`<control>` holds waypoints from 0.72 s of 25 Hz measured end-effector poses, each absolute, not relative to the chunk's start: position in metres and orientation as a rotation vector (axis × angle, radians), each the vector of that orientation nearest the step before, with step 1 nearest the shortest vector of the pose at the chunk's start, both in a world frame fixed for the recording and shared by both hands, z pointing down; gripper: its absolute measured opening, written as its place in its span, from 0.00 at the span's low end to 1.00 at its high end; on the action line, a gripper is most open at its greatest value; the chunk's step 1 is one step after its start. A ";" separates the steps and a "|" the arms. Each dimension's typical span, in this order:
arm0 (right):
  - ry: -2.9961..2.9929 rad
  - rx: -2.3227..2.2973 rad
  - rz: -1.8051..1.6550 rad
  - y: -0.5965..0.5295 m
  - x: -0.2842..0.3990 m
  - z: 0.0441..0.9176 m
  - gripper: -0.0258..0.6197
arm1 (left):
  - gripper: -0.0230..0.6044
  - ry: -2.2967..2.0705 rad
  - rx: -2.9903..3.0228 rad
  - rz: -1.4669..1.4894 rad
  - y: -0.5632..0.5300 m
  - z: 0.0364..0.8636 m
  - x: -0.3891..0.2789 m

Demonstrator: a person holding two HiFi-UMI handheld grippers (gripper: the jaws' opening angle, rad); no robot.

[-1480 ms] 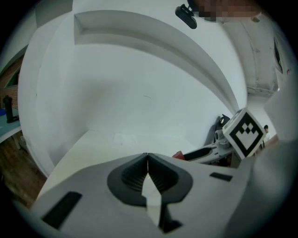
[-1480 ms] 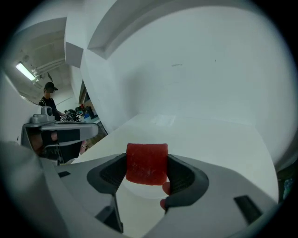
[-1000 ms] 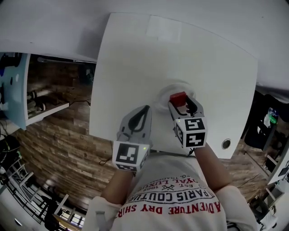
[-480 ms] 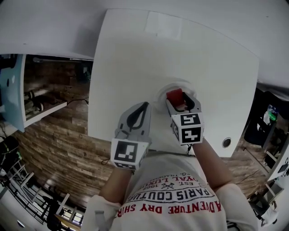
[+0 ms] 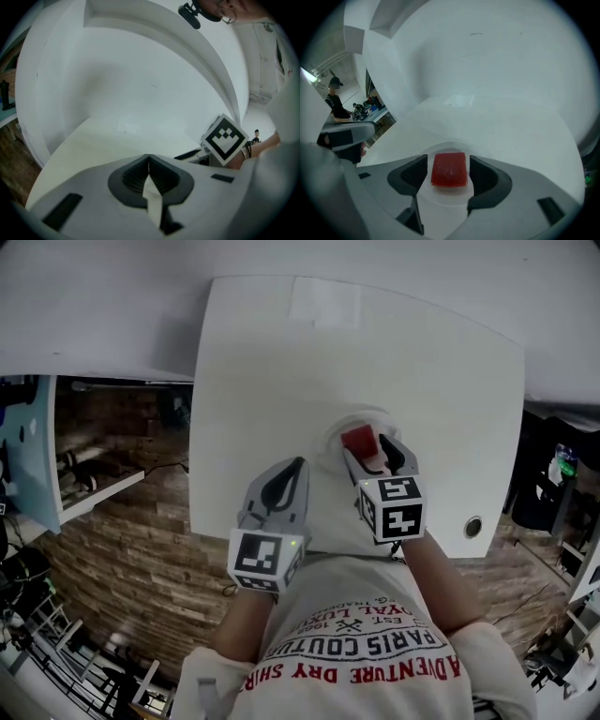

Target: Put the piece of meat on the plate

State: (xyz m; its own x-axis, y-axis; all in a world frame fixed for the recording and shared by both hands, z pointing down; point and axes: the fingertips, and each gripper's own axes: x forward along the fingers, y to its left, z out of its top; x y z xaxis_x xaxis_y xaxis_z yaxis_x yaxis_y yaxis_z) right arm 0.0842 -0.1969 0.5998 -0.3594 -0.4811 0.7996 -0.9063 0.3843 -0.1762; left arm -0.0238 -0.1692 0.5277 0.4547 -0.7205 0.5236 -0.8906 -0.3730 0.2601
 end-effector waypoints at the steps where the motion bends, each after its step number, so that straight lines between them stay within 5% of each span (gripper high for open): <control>1: -1.994 1.225 0.833 -0.197 0.087 0.592 0.47 | 0.05 -1.334 2.210 0.431 -0.170 0.524 -0.023; 4: -2.034 1.332 0.881 -0.196 0.092 0.565 0.44 | 0.05 -1.307 2.233 0.390 -0.172 0.512 -0.019; 9: -2.093 1.452 0.743 -0.198 0.101 0.523 0.10 | 0.05 -1.278 2.322 0.365 -0.176 0.484 -0.009; 18: -2.294 1.586 0.439 -0.187 0.097 0.431 0.06 | 0.05 -1.259 2.507 0.235 -0.175 0.411 -0.002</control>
